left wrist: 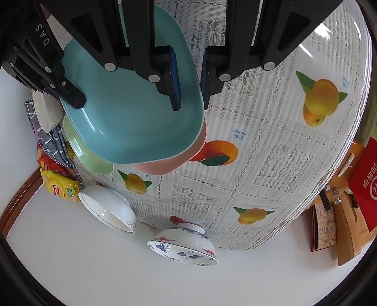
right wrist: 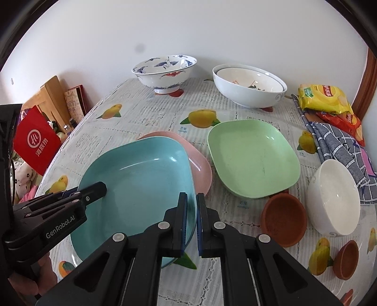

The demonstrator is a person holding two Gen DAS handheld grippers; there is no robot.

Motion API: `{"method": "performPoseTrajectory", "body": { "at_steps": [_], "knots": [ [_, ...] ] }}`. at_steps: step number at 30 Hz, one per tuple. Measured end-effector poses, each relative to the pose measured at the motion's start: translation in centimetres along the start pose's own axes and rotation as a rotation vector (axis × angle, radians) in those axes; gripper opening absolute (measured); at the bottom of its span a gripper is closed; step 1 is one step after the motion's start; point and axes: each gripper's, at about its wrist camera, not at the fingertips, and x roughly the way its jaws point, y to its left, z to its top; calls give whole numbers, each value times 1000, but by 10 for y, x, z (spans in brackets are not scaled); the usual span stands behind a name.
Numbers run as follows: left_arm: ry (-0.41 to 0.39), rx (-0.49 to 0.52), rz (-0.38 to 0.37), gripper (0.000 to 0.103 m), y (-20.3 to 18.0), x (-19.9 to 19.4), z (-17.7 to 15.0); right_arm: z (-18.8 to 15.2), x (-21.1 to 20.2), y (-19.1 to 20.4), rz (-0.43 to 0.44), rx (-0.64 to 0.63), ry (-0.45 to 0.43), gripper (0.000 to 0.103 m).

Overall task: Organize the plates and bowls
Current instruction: 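Lower the blue plate onto the pink plate and open the right gripper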

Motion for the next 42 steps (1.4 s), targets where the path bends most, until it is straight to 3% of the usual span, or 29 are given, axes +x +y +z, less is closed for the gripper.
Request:
{"method": "performPoseTrajectory", "body": {
  "at_steps": [17, 25, 27, 31, 37, 38, 41, 42],
  "knots": [
    [-7, 19, 27, 16, -2, 21, 22, 29, 47, -14, 72, -40, 34, 9],
    [-3, 37, 12, 22, -5, 20, 22, 31, 59, -15, 16, -96, 31, 11],
    [-1, 43, 12, 24, -6, 19, 21, 32, 59, -15, 9, -102, 23, 12],
    [10, 43, 13, 25, -7, 16, 18, 33, 55, -17, 17, -88, 12, 27],
    [27, 56, 17, 27, -8, 9, 9, 30, 37, -25, 12, -52, -15, 33],
    [29, 59, 18, 28, -9, 7, 7, 28, 33, -27, 7, -48, -19, 34],
    [24, 64, 42, 46, -10, 0, 3, 23, 22, -31, 3, -33, -28, 34],
    [14, 66, 44, 47, -11, -4, 2, 20, 18, -33, 4, -25, -31, 35]
  ]
}}
